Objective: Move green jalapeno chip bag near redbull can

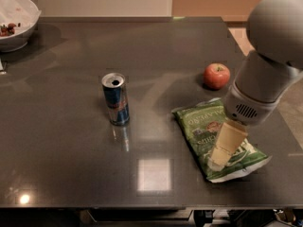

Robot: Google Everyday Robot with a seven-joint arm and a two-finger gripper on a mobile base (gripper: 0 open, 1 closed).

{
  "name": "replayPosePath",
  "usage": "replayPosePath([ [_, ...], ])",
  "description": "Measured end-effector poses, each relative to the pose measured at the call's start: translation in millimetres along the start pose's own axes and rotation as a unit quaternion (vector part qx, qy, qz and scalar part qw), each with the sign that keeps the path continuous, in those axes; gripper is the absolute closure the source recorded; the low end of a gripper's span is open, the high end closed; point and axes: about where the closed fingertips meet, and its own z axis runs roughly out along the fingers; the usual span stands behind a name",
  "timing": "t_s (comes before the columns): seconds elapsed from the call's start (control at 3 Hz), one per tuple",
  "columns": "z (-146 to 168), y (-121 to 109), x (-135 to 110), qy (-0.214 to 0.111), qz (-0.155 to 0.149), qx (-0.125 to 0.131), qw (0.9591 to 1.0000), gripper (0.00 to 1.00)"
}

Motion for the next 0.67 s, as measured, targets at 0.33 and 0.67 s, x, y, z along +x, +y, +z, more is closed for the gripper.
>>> replayPosePath([
  [0.33,5.8,0.5,2.5,0.001,0.016,0.012,0.9998,0.17],
  [0.67,5.2,-0.9,3.2,0.0,0.027,0.025,0.9993,0.42],
])
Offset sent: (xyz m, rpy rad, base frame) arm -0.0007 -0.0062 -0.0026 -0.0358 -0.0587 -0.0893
